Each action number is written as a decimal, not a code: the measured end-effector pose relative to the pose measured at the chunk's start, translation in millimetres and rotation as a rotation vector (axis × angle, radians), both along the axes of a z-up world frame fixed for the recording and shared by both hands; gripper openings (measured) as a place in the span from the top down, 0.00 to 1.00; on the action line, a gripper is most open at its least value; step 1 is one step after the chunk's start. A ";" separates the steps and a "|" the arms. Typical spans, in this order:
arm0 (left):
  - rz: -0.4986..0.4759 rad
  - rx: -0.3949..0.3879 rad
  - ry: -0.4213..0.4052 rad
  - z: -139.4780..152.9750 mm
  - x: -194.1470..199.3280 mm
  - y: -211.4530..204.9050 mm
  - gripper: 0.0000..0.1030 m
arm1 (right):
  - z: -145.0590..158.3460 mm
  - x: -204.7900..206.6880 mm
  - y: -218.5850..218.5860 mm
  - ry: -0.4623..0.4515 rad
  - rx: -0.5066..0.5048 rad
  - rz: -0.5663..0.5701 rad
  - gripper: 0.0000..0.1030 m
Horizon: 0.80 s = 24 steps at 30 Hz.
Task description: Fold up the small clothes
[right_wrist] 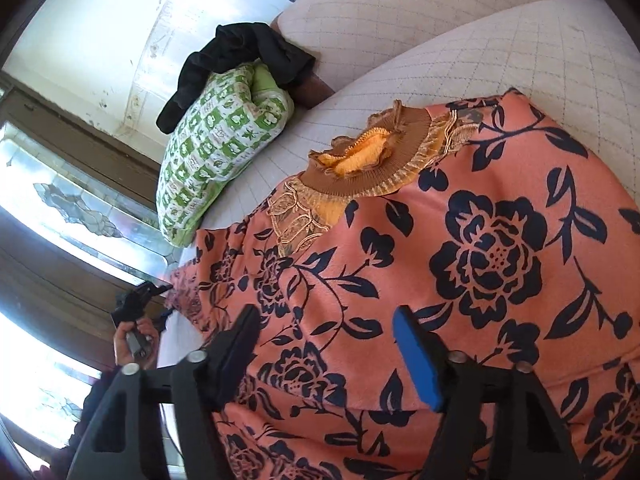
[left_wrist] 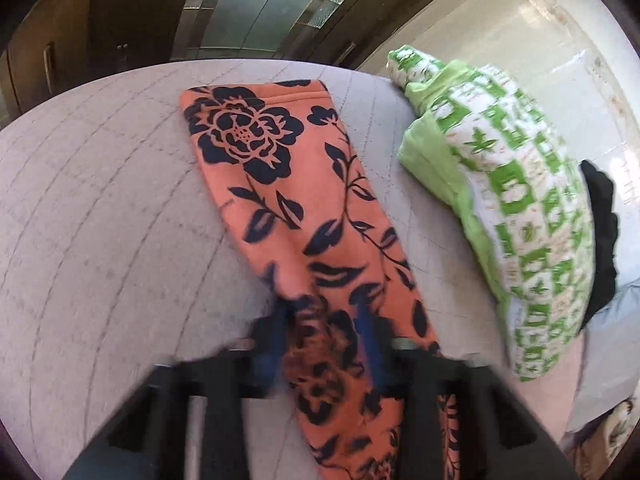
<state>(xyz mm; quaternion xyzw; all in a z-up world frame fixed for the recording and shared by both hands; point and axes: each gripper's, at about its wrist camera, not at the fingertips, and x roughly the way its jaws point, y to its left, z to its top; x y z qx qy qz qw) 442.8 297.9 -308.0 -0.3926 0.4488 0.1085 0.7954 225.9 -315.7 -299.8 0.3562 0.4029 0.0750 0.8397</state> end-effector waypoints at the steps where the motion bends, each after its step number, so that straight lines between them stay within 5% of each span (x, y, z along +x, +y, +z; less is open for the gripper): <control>1: -0.007 0.008 0.001 -2.1 2.1 -2.1 0.92 | 0.1 0.2 -0.3 -0.001 -0.016 -0.007 0.46; 4: -0.016 0.082 -0.032 10.7 -5.2 -11.9 0.93 | 0.7 -0.7 -6.5 -0.006 -0.034 -0.044 0.59; 13: -0.338 0.396 -0.198 121.4 -53.0 -129.9 0.93 | 13.8 -15.8 -44.9 -0.032 0.009 -0.195 0.60; 20: -0.686 0.517 -0.321 185.6 -120.4 -294.9 0.93 | 31.5 -40.3 -92.3 -0.093 0.085 -0.358 0.60; 24: -0.915 0.485 -0.344 191.5 -180.2 -404.7 0.92 | 37.6 -55.6 -118.6 -0.127 0.105 -0.449 0.60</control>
